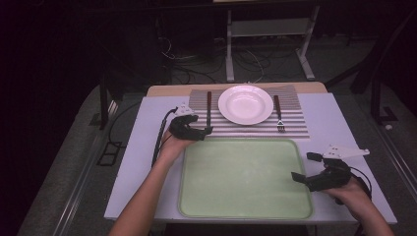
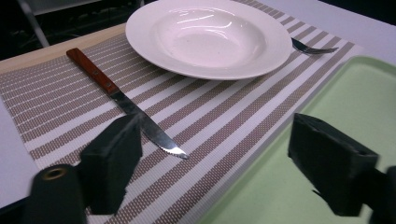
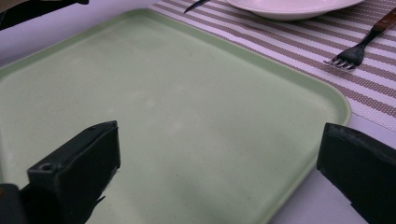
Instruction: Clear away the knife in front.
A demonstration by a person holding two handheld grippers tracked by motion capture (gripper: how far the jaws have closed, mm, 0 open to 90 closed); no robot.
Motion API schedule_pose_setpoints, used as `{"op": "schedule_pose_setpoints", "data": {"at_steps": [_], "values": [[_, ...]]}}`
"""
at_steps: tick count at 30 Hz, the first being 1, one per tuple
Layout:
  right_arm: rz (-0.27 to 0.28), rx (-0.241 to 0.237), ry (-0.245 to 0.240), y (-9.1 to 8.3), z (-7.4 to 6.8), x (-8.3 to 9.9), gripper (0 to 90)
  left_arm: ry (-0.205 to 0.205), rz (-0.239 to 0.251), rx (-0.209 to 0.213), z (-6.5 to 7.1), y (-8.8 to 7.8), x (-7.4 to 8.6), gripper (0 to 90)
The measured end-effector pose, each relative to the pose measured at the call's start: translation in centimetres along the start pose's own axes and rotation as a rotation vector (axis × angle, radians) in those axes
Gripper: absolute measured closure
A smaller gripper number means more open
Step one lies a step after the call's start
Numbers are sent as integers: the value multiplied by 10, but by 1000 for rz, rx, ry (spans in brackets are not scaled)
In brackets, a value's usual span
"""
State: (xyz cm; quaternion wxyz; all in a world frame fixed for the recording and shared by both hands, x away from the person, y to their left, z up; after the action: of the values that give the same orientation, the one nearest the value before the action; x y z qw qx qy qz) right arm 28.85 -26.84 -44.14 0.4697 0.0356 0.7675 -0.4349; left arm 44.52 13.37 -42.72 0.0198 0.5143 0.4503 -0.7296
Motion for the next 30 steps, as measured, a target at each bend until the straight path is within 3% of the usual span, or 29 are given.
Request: {"op": "schedule_pose_setpoints", "data": {"at_steps": [10,24,30], "values": [[4,0,5,-1,1,1,0,-12,-23,-13,-12,15,-5,427],[11,-1,10,-3,2,2,0,-23,-80,-21,-26,36,-18,893],[11,-2,11,-3,2,2,0,-16,-130,-22,-31,49,-22,896]]}}
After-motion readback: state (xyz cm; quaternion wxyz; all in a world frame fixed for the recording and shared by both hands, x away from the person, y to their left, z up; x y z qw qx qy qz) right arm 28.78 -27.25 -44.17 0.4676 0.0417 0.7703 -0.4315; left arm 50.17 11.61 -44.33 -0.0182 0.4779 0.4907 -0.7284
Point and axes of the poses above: each handheld gripper's, and its own axes: y roughly forward along the jaws, x roughly out of its underside, z roughly to its right, the point moved 3 cm from there along y, roughly forward along the jaws, and after that the axes turned 8 degrees about -z, right-handed, at the moved point
